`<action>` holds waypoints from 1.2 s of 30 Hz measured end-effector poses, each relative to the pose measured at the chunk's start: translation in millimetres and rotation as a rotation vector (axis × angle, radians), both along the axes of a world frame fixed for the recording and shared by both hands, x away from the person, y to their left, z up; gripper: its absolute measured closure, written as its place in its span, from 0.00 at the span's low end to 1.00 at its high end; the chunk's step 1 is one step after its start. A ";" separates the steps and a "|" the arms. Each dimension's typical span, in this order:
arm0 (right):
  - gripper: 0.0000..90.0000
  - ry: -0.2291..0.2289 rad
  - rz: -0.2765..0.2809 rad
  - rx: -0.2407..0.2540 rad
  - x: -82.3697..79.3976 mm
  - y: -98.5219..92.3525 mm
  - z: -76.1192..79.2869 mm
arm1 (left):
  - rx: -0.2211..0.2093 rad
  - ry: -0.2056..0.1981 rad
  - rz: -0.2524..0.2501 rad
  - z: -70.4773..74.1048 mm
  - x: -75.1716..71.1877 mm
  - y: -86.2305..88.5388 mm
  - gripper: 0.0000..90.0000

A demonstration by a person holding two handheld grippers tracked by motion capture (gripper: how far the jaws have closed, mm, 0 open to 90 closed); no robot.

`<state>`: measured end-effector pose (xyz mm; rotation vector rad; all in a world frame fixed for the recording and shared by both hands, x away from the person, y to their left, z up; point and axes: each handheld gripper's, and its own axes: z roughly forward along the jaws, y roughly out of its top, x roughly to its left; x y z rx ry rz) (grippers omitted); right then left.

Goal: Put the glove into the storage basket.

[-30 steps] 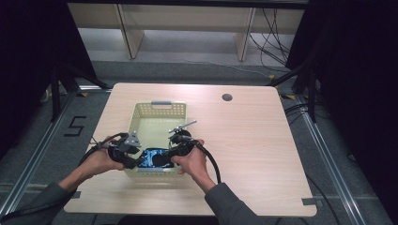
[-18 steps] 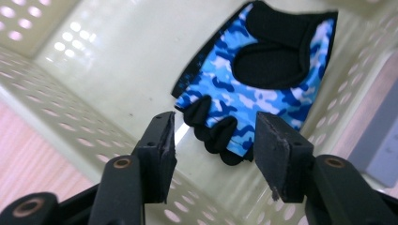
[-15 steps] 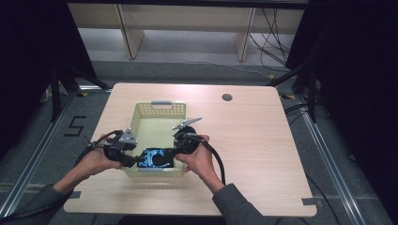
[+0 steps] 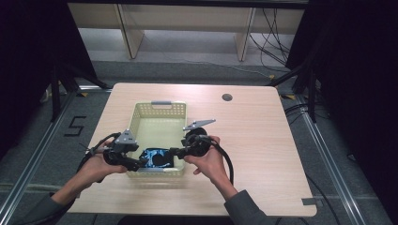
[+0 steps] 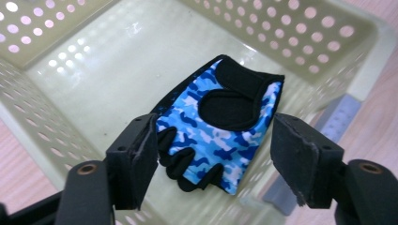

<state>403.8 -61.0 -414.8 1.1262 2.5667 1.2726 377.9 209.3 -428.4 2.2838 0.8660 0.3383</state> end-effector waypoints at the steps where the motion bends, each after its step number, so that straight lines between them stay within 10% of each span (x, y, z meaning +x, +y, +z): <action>1: 0.49 0.002 0.002 0.005 -0.5 -2.0 -0.4 | -0.014 0.005 0.006 -0.1 -0.8 -0.7 0.34; 36: 0.39 -0.030 -0.043 0.095 -23.6 -57.8 2.7 | -0.221 -0.013 0.006 10.0 -37.0 -19.7 0.27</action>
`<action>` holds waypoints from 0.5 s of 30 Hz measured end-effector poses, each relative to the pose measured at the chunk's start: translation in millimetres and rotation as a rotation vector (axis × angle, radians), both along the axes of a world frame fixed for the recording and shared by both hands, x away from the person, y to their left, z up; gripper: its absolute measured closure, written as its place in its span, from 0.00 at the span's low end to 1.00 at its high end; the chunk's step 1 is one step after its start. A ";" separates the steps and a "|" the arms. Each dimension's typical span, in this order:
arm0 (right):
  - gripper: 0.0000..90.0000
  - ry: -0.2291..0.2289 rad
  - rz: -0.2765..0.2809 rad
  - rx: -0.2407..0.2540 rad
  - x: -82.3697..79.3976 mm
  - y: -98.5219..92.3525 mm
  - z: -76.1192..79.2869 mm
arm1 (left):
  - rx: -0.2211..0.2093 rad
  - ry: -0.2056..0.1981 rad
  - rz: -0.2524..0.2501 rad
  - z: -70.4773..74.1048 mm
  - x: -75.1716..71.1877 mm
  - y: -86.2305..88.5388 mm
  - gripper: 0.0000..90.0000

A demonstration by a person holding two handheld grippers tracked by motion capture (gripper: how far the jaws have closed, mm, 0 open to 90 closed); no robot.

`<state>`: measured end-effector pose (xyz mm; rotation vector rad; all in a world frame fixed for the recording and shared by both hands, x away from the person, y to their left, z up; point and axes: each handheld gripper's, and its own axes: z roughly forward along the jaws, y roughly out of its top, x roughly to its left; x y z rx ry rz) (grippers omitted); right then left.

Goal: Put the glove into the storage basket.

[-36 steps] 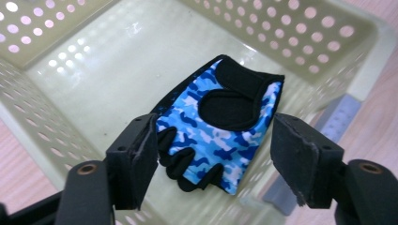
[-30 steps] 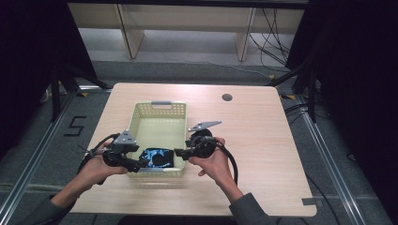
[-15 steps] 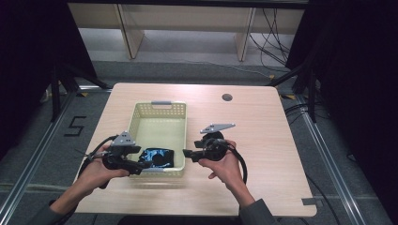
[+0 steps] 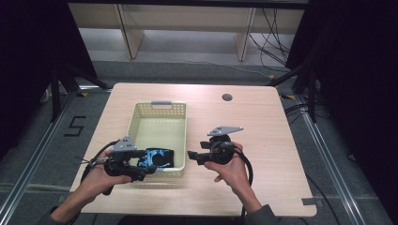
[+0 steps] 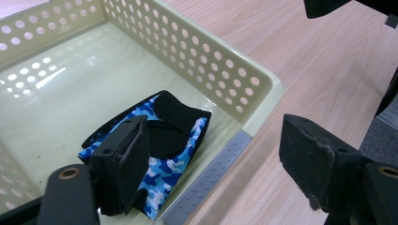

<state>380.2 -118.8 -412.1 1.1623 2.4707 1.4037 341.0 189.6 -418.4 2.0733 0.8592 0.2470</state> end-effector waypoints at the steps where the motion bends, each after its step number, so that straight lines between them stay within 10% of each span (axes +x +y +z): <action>1: 0.39 0.018 -0.015 0.004 -2.6 -0.2 0.1 | 0.002 0.002 -0.015 -0.1 -0.3 -0.3 0.27; 15: 0.36 -0.020 -0.006 0.002 -15.0 -12.7 -4.0 | -0.037 -0.009 -0.062 -7.3 -12.7 -18.1 0.27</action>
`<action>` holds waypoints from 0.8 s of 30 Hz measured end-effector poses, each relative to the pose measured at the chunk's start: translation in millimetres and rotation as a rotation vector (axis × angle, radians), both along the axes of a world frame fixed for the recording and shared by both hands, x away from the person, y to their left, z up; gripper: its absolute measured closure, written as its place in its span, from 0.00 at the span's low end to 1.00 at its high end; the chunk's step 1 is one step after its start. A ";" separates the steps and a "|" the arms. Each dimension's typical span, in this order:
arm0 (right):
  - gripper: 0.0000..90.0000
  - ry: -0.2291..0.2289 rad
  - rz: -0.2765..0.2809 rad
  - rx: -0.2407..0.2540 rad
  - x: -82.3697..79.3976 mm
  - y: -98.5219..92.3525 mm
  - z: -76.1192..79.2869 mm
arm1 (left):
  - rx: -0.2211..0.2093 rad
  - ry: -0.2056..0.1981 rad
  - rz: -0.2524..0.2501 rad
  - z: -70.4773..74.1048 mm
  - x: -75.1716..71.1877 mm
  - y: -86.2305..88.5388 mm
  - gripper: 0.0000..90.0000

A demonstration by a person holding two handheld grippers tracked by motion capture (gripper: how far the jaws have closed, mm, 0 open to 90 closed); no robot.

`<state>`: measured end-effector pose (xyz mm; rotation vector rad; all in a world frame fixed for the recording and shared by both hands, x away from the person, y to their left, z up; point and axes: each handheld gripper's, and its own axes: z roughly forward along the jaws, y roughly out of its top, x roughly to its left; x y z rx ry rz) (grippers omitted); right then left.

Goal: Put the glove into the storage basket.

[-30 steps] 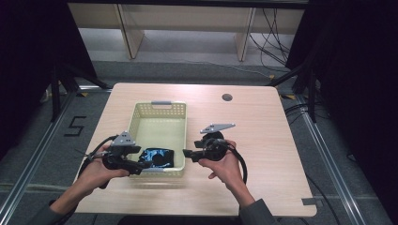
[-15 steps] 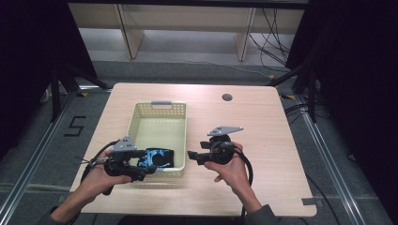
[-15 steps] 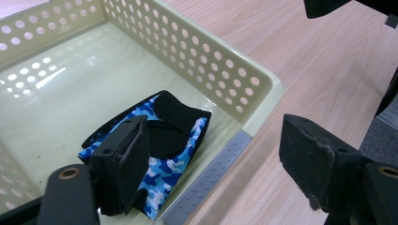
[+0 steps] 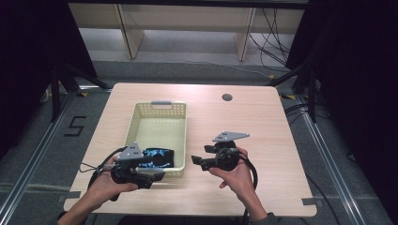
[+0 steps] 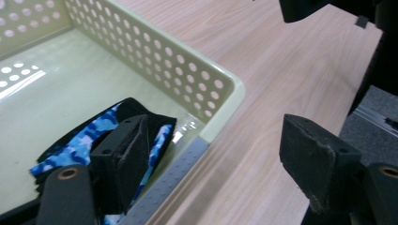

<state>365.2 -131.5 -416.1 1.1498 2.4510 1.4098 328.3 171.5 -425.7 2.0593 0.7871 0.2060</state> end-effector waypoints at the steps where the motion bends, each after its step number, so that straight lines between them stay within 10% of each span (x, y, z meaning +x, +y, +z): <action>1: 0.36 -0.016 0.008 0.000 -0.1 -1.5 -0.9 | 0.004 -0.005 0.007 -0.6 -1.1 -1.1 0.27; 24: 0.33 0.012 0.003 0.006 -17.8 -22.9 -24.3 | -0.028 -0.013 -0.049 -12.4 -23.1 -11.0 0.26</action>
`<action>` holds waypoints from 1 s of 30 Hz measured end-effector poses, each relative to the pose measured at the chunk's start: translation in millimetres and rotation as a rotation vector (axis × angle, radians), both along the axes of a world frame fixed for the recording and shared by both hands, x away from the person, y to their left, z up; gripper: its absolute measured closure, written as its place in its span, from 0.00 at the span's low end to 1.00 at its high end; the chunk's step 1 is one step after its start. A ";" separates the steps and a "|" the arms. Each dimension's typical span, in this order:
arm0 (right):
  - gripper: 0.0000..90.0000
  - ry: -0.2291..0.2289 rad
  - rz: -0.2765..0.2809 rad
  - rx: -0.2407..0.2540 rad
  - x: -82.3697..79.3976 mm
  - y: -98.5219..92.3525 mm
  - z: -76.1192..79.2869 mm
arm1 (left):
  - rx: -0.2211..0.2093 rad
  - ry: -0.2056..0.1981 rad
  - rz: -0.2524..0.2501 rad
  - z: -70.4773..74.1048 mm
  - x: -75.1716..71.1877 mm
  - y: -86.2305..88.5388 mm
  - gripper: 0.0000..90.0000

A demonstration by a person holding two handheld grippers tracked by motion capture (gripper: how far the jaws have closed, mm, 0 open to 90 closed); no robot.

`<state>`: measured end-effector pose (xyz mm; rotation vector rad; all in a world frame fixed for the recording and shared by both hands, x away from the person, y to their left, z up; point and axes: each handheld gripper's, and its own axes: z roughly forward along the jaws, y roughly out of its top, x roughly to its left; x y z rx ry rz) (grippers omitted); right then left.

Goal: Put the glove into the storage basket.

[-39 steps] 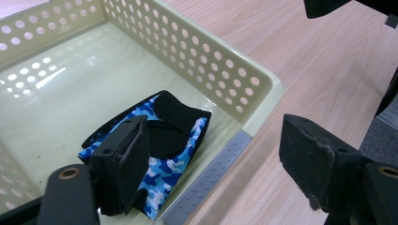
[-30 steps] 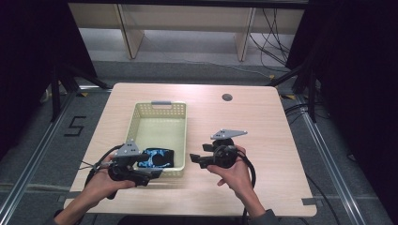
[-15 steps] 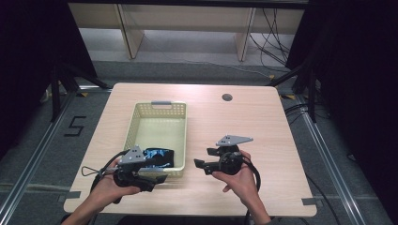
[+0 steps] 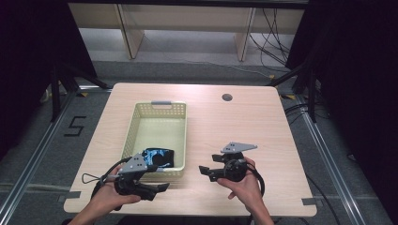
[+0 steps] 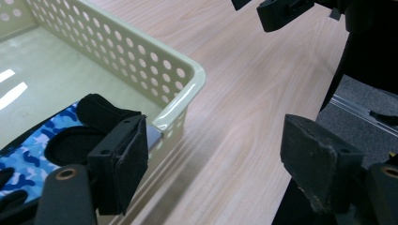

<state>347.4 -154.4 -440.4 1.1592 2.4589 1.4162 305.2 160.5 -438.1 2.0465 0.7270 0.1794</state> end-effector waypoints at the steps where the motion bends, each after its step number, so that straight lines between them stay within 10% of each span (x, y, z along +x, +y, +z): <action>1: 0.33 0.012 -0.013 -0.001 -2.4 -0.4 -0.2 | 0.009 0.004 0.002 -1.1 -1.1 -0.4 0.26; 30: 0.23 -0.009 0.007 0.023 -26.9 -21.2 -14.7 | -0.016 0.019 -0.057 -25.1 -17.2 -10.7 0.21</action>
